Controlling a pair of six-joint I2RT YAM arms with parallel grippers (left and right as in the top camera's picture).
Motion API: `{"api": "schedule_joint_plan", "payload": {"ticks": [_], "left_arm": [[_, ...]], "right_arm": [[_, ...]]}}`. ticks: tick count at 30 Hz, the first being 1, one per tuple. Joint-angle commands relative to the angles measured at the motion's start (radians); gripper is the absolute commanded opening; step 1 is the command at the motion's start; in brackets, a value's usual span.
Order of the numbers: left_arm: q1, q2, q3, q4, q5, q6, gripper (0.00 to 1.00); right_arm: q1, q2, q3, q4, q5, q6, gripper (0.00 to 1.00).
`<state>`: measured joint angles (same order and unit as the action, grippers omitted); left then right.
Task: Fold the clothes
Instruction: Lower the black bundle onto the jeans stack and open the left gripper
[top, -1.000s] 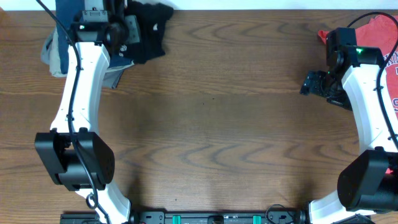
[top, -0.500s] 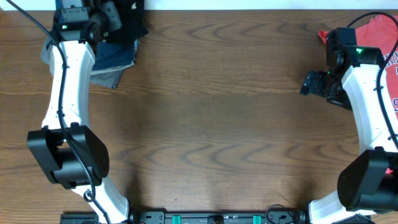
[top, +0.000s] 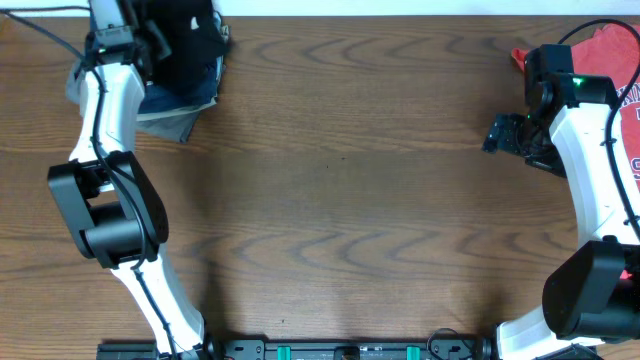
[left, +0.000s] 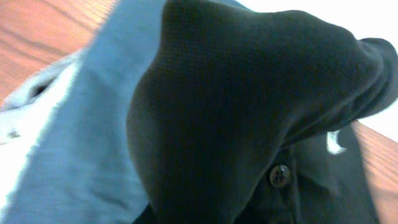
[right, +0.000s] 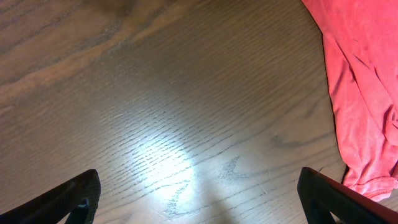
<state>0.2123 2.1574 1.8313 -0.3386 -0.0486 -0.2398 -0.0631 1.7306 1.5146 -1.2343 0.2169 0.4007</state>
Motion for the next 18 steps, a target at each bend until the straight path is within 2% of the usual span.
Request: {"api": "schedule_joint_plan", "payload": {"ticks": [1, 2, 3, 15, 16, 18], "left_arm": [[0.040, 0.002, 0.034, 0.016, -0.106, -0.017, 0.34], [0.048, 0.002, 0.034, 0.013, -0.106, -0.017, 0.51], [0.055, 0.002, 0.034, 0.011, -0.106, -0.017, 0.61], [0.072, -0.043, 0.034, 0.023, -0.093, -0.018, 0.61], [0.067, -0.043, 0.034, 0.027, -0.091, -0.018, 0.60], [0.059, -0.043, 0.034, 0.030, -0.090, -0.022, 0.43]], "right_arm": [[-0.008, -0.003, 0.008, 0.000, 0.007, -0.009, 0.99], [-0.008, -0.003, 0.008, 0.000, 0.007, -0.009, 0.99], [-0.008, -0.003, 0.008, 0.000, 0.007, -0.009, 0.99], [-0.008, -0.003, 0.008, 0.000, 0.007, -0.009, 0.99], [-0.008, -0.003, 0.008, 0.000, 0.007, -0.009, 0.99], [-0.008, -0.003, 0.008, 0.000, 0.007, -0.009, 0.99]]}}
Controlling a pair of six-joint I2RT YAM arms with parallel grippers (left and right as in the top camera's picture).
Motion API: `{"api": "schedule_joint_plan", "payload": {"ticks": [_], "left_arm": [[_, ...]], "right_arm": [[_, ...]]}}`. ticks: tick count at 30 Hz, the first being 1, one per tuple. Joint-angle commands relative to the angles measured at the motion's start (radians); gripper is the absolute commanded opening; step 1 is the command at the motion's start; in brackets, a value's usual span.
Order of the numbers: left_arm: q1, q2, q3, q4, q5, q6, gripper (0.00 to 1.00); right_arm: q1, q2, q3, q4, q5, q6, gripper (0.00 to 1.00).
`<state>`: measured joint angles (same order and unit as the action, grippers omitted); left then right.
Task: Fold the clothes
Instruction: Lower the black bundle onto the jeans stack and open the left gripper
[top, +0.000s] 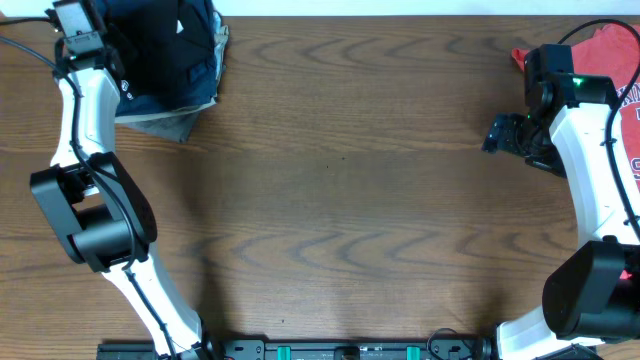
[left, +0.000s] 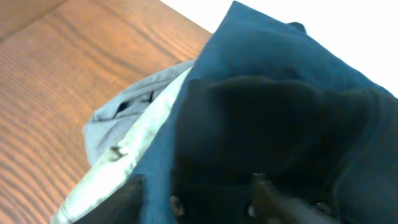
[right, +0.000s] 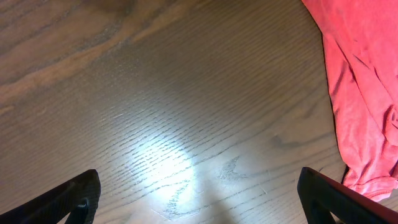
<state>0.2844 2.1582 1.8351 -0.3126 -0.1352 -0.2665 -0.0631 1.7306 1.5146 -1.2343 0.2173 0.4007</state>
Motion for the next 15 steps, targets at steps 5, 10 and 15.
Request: {"api": "schedule_joint_plan", "payload": {"ticks": [5, 10, 15], "left_arm": [[-0.038, -0.038, 0.028, 0.009, -0.005, 0.002, 0.27], [-0.035, 0.006, 0.028, 0.031, -0.008, 0.003, 0.22], [-0.014, 0.080, 0.027, 0.031, -0.021, 0.060, 0.22]], "right_arm": [[-0.008, -0.003, 0.008, 0.000, 0.006, -0.009, 0.99], [-0.008, -0.003, 0.008, 0.000, 0.006, -0.009, 0.99], [-0.008, -0.003, 0.008, 0.000, 0.006, -0.009, 0.99]]}}
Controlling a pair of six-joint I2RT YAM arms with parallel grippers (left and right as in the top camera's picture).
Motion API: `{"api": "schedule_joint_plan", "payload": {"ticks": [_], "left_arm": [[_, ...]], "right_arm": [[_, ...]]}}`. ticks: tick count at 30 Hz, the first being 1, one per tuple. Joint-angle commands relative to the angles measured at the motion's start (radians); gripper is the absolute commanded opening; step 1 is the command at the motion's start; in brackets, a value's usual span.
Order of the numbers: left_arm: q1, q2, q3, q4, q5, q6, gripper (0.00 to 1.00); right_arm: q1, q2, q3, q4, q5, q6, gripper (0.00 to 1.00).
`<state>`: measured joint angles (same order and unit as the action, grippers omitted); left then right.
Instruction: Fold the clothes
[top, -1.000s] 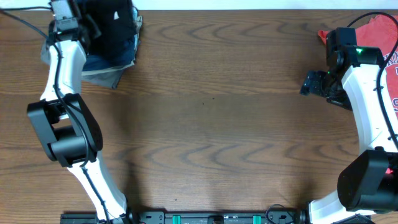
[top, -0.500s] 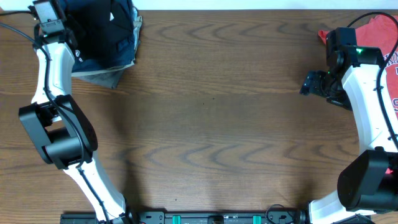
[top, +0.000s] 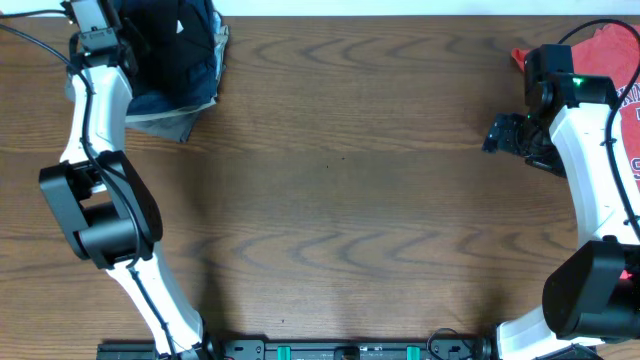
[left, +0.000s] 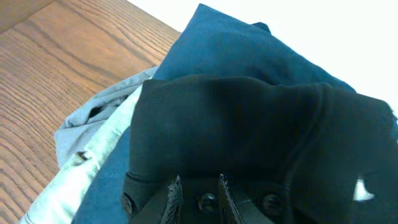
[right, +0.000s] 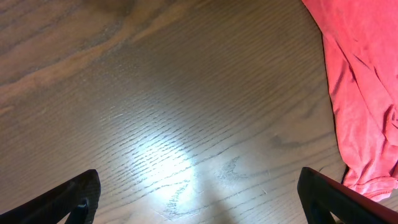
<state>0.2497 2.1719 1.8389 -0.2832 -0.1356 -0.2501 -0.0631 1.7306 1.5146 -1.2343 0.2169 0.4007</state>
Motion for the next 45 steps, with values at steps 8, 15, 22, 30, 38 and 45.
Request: {"api": "schedule_joint_plan", "payload": {"ticks": [8, 15, 22, 30, 38, 45], "left_arm": [[0.051, 0.088, 0.024, -0.035, -0.056, 0.055, 0.29], [0.019, -0.090, 0.024, -0.121, -0.056, 0.053, 0.30], [-0.048, -0.343, 0.024, -0.356, 0.027, 0.049, 0.75], [-0.108, -0.595, 0.024, -0.756, 0.291, 0.023, 0.98], [-0.214, -0.853, -0.056, -1.011, 0.338, 0.024, 0.98], [-0.437, -1.207, -0.345, -0.993, 0.338, -0.076, 0.98]], "right_arm": [[-0.006, -0.003, 0.008, 0.000, 0.007, -0.009, 0.99], [-0.007, -0.003, 0.008, 0.000, 0.007, -0.009, 0.99], [-0.007, -0.003, 0.008, 0.000, 0.007, -0.009, 0.99], [-0.007, -0.003, 0.008, 0.000, 0.007, -0.009, 0.99], [-0.007, -0.003, 0.008, 0.000, 0.007, -0.009, 0.99], [-0.007, -0.003, 0.008, 0.002, 0.007, -0.009, 0.99]]}}
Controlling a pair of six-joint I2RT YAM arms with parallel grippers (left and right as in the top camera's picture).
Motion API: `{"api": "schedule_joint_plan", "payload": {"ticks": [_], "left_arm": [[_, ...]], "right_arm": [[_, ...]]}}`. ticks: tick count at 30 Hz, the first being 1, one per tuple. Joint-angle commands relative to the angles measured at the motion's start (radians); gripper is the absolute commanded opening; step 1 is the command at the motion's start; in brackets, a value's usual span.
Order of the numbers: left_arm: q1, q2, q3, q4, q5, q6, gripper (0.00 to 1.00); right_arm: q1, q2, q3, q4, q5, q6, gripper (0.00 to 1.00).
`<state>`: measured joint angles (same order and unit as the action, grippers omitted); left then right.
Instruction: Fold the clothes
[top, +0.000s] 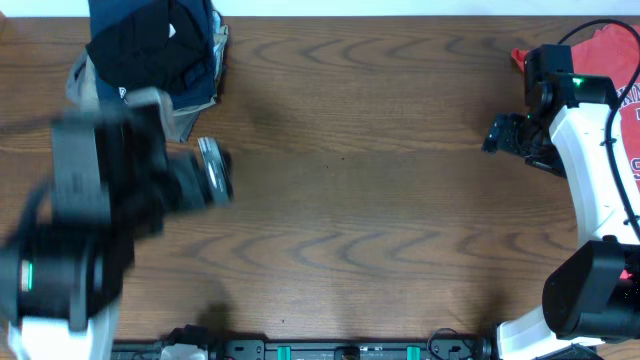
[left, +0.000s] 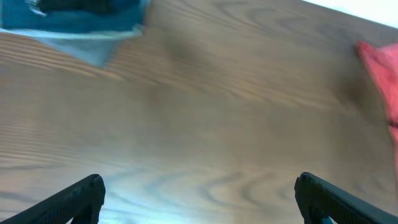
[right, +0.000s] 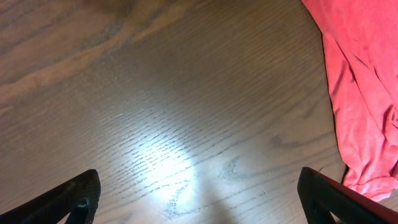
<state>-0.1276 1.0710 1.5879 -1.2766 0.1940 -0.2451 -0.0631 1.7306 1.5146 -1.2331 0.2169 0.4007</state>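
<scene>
A folded black garment (top: 150, 45) tops a stack at the back left, over a blue piece (top: 205, 85) and a grey one (top: 178, 122). In the left wrist view the stack (left: 74, 15) shows at the top left edge. My left gripper (left: 199, 185) is open over bare wood, well clear of the stack, and its arm is blurred in the overhead view (top: 212, 170). A loose red garment (right: 364, 81) lies at the far right (top: 612, 45). My right gripper (right: 199, 180) is open and empty beside it, also visible in the overhead view (top: 500, 134).
The wooden table (top: 350, 200) spreads between the stack and the red pile. The back edge runs just behind the stack. The red garment (left: 380, 74) appears at the right edge of the left wrist view. Arm bases sit along the front edge (top: 350, 350).
My left gripper was at the stack, fingers nearly together at the black garment's buttons. Now it is open over bare table nearer the front, and the black garment lies on the stack. The right arm is unchanged.
The black garment was bunched right against my left wrist camera above the stack. Then the left fingers stood apart on it, then nearly together at its buttons. Now the garment rests on the stack and the left arm is away from it. The right gripper stayed open.
</scene>
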Motion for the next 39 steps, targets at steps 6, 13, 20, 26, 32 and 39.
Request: {"api": "schedule_joint_plan", "payload": {"ticks": [6, 13, 20, 26, 32, 39], "left_arm": [[-0.132, -0.312, -0.230, -0.100, 0.008, -0.134, 0.98], [-0.132, -0.408, -0.233, -0.254, 0.004, -0.134, 0.98], [-0.132, -0.414, -0.237, -0.227, -0.026, -0.129, 0.98], [-0.130, -0.438, -0.376, 0.023, -0.025, -0.027, 0.98], [-0.104, -0.594, -0.719, 0.399, -0.026, 0.092, 0.98], [0.013, -0.813, -1.125, 0.832, -0.021, 0.092, 0.98]], "right_arm": [[-0.007, -0.003, 0.008, 0.000, 0.003, -0.009, 0.99], [-0.008, -0.003, 0.008, 0.000, 0.003, -0.009, 0.99], [-0.008, -0.003, 0.008, 0.000, 0.003, -0.009, 0.99], [-0.008, -0.003, 0.008, 0.000, 0.003, -0.009, 0.99], [-0.008, -0.003, 0.008, 0.000, 0.003, -0.009, 0.99], [-0.008, -0.003, 0.008, 0.000, 0.003, -0.009, 0.99]]}}
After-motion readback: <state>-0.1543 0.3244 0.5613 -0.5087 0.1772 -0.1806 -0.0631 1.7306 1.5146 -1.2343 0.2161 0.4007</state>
